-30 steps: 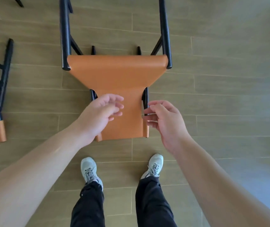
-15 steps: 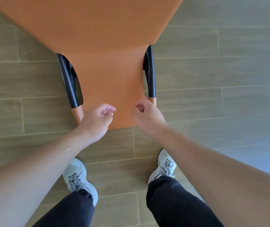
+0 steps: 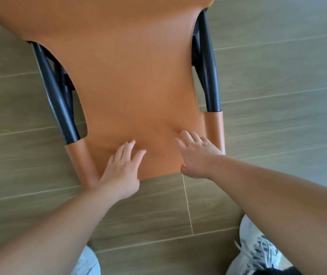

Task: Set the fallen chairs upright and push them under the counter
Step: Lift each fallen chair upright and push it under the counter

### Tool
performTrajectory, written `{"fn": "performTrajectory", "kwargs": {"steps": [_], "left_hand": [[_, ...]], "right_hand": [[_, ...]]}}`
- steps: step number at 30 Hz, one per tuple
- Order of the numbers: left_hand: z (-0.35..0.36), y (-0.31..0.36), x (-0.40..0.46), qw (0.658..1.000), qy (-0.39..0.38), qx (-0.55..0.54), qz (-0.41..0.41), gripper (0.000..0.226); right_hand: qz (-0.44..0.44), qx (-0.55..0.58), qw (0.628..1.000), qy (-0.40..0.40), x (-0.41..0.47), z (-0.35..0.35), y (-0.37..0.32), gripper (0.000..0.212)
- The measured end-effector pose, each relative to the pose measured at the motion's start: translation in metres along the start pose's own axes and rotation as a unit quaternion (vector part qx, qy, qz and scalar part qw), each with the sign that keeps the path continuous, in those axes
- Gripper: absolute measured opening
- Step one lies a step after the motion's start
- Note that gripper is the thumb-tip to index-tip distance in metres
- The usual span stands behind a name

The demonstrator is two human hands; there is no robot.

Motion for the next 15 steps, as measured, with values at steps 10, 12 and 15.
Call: {"fn": "performTrajectory", "kwargs": {"steps": [10, 12, 15], "left_hand": [[0.035, 0.002, 0.004, 0.977, -0.007, 0.200, 0.072, 0.106], [0.043, 0.003, 0.000, 0.975, -0.001, 0.214, 0.068, 0.108], [0.049, -0.004, 0.000, 0.966, -0.002, 0.246, 0.080, 0.109]], "right_hand": [[-0.064, -0.207, 0.976, -0.032, 0.025, 0.030, -0.039, 0.106], [-0.048, -0.204, 0.977, -0.036, 0.022, 0.035, -0.041, 0.107], [-0.043, -0.206, 0.977, -0.026, 0.023, 0.043, -0.039, 0.106]]}}
Point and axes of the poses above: each hand's wrist, its own x-axis towards the middle knuckle, its own z-axis out of the palm, y = z × x, the point moved 2 cm from there along x, towards the middle knuckle, and after that the axes turned 7 degrees about y, right-handed, at the moved point
